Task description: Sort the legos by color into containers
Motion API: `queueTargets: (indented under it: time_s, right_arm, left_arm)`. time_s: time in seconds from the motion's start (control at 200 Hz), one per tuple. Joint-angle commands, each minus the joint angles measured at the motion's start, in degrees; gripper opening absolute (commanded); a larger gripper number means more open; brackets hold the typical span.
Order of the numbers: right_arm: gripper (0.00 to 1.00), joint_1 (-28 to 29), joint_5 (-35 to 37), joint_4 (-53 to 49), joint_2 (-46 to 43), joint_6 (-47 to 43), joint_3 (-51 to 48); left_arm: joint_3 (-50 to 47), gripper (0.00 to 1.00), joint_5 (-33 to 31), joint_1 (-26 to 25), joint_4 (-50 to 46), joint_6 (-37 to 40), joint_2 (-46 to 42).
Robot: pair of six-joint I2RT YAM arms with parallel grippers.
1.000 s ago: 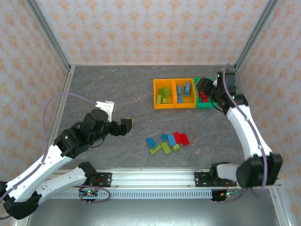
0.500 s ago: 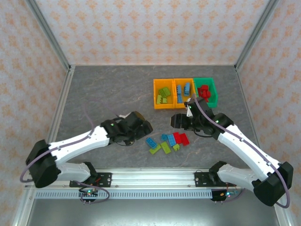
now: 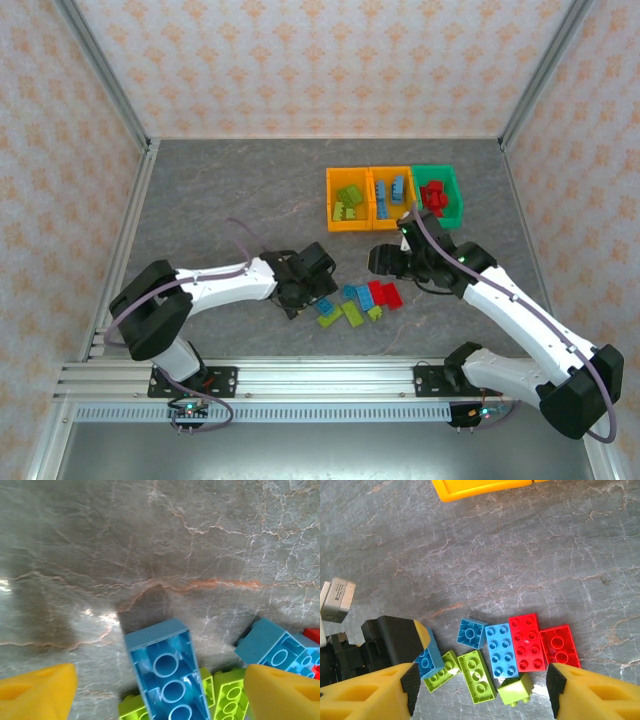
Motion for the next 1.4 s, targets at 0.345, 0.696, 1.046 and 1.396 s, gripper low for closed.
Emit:
queueTargets:
  time_s: [0.345,0.696,1.046,1.396]
  right_arm:
    - [0.7,0.3,1.18,-0.9,-0.77,1.52,-0.46]
    - [0.7,0.29,9.13,-2.63,-6.15,4.4,1.43]
    - [0.71,0.19,17.6,-2.23,-12.4,9.21,-0.81]
    - [0.71,0.19,20.18,-5.31,-14.32,9.25,0.06]
  left_arm:
    - [1.77,0.44,2.87,-0.48,2.81,2.25,4.37]
    - [18.06,0.32,-14.06,-2.52,-9.74,19.42,-2.1]
    - [58.2,0.34,-32.9,1.9,-11.89,39.22,23.7]
    - [98.99,0.46,-22.34,6.12,-15.18,45.02,53.9]
